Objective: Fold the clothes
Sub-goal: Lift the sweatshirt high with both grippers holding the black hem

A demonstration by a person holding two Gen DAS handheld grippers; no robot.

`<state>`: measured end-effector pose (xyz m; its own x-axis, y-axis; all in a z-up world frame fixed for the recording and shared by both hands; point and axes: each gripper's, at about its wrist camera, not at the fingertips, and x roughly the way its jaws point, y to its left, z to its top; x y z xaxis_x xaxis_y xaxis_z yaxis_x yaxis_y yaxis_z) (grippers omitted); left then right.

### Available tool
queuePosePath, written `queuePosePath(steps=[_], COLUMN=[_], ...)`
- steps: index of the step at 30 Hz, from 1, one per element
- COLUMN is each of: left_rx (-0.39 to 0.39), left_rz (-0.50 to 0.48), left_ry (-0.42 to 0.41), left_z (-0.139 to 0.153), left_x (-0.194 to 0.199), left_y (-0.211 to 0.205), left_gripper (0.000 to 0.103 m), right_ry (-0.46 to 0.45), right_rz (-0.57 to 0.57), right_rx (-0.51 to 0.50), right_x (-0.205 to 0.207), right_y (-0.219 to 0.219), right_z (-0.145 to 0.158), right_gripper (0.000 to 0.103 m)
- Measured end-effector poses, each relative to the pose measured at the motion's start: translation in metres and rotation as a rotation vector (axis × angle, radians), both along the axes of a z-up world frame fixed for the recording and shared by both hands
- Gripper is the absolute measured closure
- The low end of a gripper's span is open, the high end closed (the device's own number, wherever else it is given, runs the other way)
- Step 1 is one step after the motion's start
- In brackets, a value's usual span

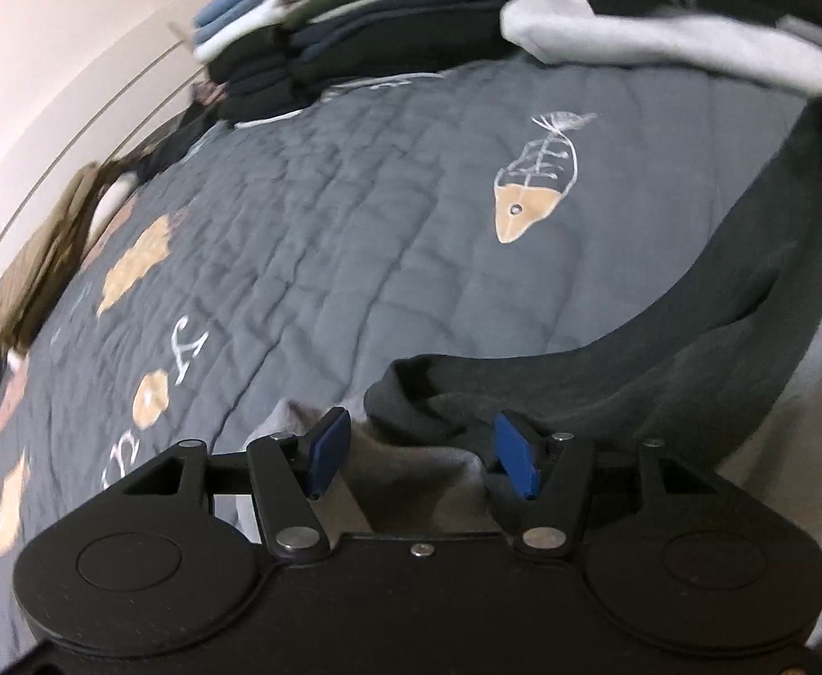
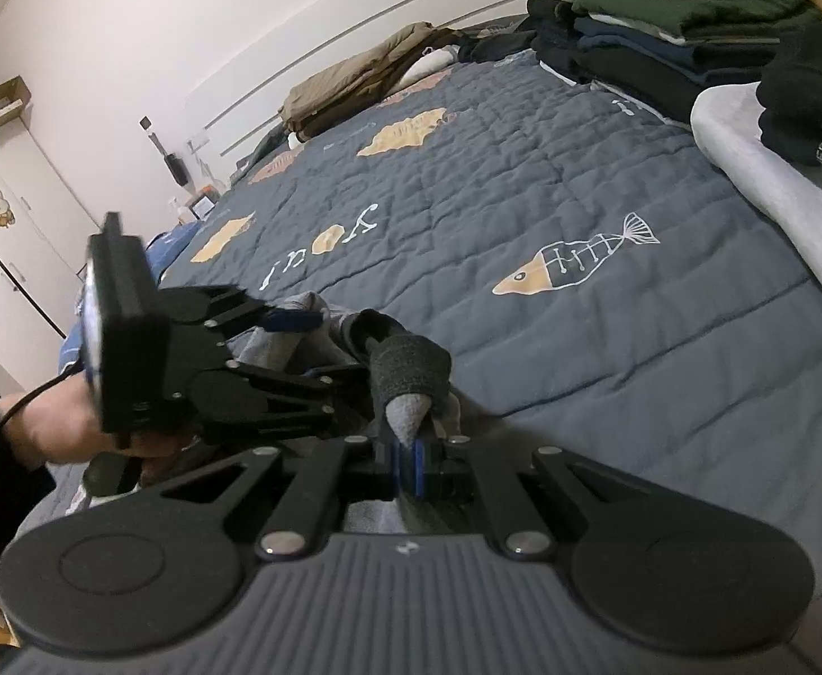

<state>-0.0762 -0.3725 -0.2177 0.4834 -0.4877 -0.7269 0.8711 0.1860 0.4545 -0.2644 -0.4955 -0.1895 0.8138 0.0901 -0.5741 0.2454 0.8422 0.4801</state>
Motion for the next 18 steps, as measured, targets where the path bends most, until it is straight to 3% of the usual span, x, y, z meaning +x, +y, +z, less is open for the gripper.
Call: queuePosePath(steps=[5, 8, 10, 13, 18], left_rx=[0.073, 0.088, 0.074, 0.032, -0.097], left_rz=[-0.062, -0.041, -0.026, 0.008, 0.075], left_ry=[0.012, 0.104, 0.135, 0.170, 0.173], left_z=[-0.016, -0.021, -0.020, -0.014, 0.022], left_x=[0.013, 0.024, 0.029, 0.036, 0.043], left_y=[-0.014, -0.018, -0.016, -0.010, 0.013], left_gripper=[0.046, 0.064, 0.077, 0.088, 0.092], right_ry=[0.017, 0.025, 0.025, 0.015, -0.029], right_rz=[0.001, 0.005, 0.008, 0.011, -0.011], right_rx=[0.000, -0.004, -0.006, -0.005, 0.027], right_x=[0.005, 0.007, 0.008, 0.009, 0.006], right_y=[-0.002, -0.003, -0.003, -0.004, -0.009], right_z=[-0.004, -0.006, -0.007, -0.008, -0.003], right_gripper=[0.098, 0.098, 0.098, 0.098, 0.099])
